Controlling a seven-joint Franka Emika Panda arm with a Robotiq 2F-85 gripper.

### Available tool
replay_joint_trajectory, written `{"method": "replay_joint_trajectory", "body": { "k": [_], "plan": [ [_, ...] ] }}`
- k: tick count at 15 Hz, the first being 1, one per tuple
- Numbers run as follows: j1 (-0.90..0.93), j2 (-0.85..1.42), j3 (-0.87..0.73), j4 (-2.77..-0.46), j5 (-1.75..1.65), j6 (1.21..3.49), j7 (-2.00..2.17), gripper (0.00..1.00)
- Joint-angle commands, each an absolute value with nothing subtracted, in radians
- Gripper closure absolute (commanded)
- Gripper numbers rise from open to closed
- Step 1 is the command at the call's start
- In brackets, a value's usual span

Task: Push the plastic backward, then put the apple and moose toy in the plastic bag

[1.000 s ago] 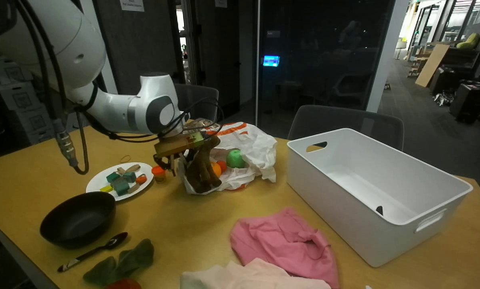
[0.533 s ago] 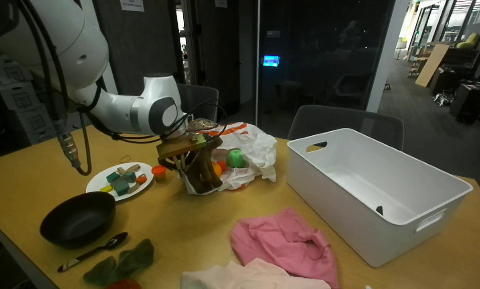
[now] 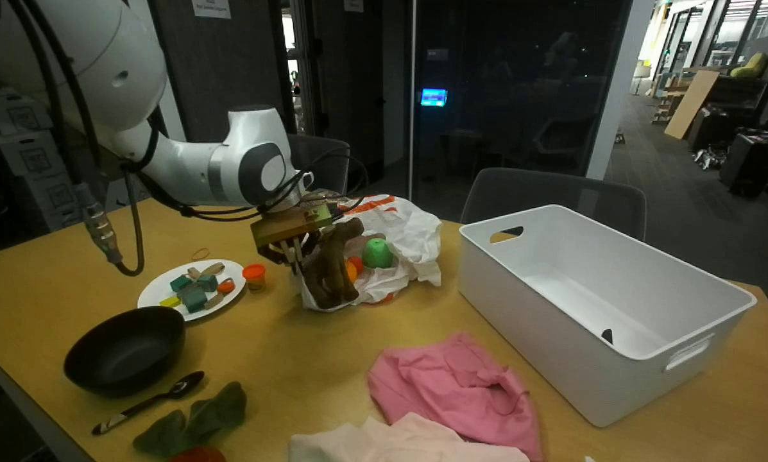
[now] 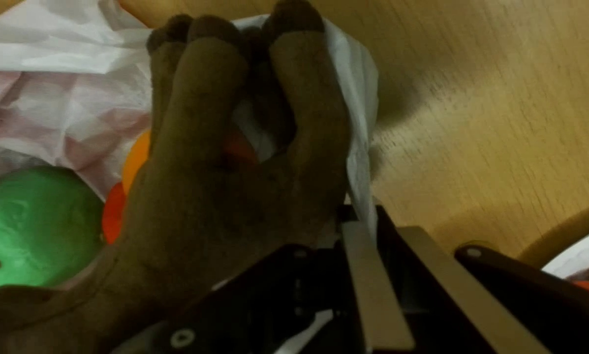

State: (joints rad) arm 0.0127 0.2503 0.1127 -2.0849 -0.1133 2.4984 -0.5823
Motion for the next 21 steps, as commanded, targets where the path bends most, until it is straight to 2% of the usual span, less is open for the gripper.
{"method": "replay_joint_trajectory", "body": {
  "k": [1,8,9,11,17,19,21],
  "plan": [
    [0.029,0.155,0.092,-2.136,-0.183,2.530,-0.495,0.87],
    [0.033,0.102,0.093,-2.137,-0.251,2.473,-0.443,0.85],
    [0.030,0.111,0.101,-2.136,-0.218,2.467,-0.485,0.60],
    [0.029,0.123,0.108,-2.137,-0.187,2.457,-0.529,0.58],
    [0.042,0.129,0.135,-2.133,-0.129,2.450,-0.611,0.12],
    [0.049,0.147,0.138,-2.120,-0.134,2.454,-0.624,0.00],
    [0.050,0.178,0.143,-2.098,-0.112,2.445,-0.645,0.00]
  ]
}}
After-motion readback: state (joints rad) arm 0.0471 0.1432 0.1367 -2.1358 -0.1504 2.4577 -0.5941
